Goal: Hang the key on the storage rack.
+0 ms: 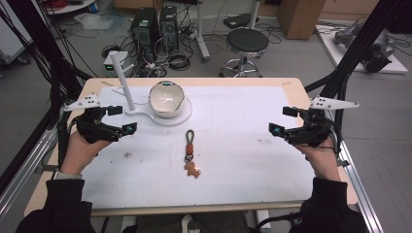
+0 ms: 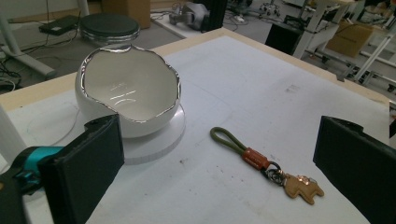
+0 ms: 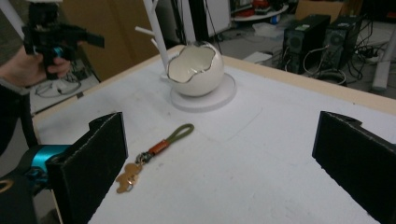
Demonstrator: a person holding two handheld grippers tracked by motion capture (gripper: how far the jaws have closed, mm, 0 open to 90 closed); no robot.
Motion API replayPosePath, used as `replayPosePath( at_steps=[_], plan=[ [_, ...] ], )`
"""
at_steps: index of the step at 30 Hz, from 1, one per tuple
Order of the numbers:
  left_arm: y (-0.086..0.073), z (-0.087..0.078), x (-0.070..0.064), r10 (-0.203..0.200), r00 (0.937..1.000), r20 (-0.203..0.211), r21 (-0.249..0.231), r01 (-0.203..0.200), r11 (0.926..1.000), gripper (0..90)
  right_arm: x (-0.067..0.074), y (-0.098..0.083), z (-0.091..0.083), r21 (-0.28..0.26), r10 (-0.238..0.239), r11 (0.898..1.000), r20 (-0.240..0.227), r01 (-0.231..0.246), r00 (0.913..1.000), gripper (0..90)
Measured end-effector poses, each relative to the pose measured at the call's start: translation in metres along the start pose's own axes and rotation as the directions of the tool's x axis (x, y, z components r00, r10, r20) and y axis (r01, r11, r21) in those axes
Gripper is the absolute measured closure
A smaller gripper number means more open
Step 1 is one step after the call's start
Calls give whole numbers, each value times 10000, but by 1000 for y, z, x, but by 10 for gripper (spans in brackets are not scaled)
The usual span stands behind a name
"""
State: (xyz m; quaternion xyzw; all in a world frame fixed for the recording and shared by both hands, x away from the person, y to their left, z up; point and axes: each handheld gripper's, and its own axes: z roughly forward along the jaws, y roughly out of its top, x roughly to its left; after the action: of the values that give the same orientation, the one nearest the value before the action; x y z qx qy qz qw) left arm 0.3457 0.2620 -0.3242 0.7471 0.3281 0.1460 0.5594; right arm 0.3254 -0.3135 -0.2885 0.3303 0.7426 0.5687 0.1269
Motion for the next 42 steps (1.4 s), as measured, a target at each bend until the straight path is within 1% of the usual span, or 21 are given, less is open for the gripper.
replayPosePath(
  at_steps=[1,7,8,10,12,14,16,17,18,20,21,22,25,27,29,32,34,36,38,39,42],
  plan=[
    [0,0,0,13,10000,2,14,-13,10000,23,0,0,-1,-22,4,10000,75,-3,10000,27],
    [2,3,-4,88,9999,-81,5,-87,10000,23,-4,-2,-2,9,151,9999,157,-151,9998,27],
    [2,4,-4,70,9999,-99,7,-70,10000,23,-3,-2,0,110,140,9998,185,-142,9997,27],
    [4,6,-7,-112,9999,-126,-266,108,9996,23,-3,-2,1,170,81,9998,191,-84,9998,27],
    [5,11,-12,-27,9999,-117,-237,25,9997,23,-2,-2,4,308,49,9995,216,-56,9998,27],
    [7,18,-18,79,9999,-134,-139,-81,9999,23,-1,-3,6,392,22,9992,221,-30,9998,27],
    [9,27,-21,-2,9999,-168,26,2,10000,23,0,-2,5,392,-37,9992,248,27,9997,27],
    [11,35,-23,-229,9994,-277,147,233,9996,23,0,-2,5,349,0,9994,248,-8,9997,27],
    [13,39,-23,-323,9989,-328,125,327,9994,23,0,-2,5,349,0,9994,248,-8,9997,27],
    [13,53,-25,-723,9971,-254,-326,715,9969,23,0,-2,5,299,-27,9995,224,20,9997,27],
    [13,60,-25,-788,9966,-230,-364,780,9963,23,1,-1,4,332,19,9994,221,-27,9998,27],
    [14,68,-27,-841,9962,-226,-342,833,9959,23,1,-1,4,298,-41,9995,211,35,9998,27],
    [15,92,-31,-1082,9941,94,-123,1083,9940,23,0,-1,5,348,-22,9994,177,16,9998,27],
    [18,105,-33,-1102,9938,121,81,1101,9939,23,-2,-2,5,470,14,9989,214,-24,9998,27],
    [21,118,-35,-1082,9941,103,398,1077,9934,23,-3,-3,6,568,-9,9984,182,-1,9998,27],
    [23,130,-39,-876,9961,52,750,870,9934,23,-3,-3,6,483,-43,9988,99,38,9999,27],
    [22,134,-40,-895,9960,9,823,892,9926,23,-2,-2,5,454,-7,9990,128,1,9999,26],
    [19,138,-40,-782,9963,-365,1228,822,9890,29,-2,-2,5,489,16,9988,128,-22,9999,27],
    [15,142,-41,-445,9961,-758,1723,570,9834,96,-1,-3,6,568,23,9984,99,-28,9999,27],
    [12,145,-41,-425,9965,-719,1853,552,9811,96,-1,-3,6,568,23,9984,99,-28,9999,27],
    [2,153,-40,-777,9949,-638,1923,887,9773,99,-1,-3,10,674,-42,9977,37,40,10000,27]
  ],
)
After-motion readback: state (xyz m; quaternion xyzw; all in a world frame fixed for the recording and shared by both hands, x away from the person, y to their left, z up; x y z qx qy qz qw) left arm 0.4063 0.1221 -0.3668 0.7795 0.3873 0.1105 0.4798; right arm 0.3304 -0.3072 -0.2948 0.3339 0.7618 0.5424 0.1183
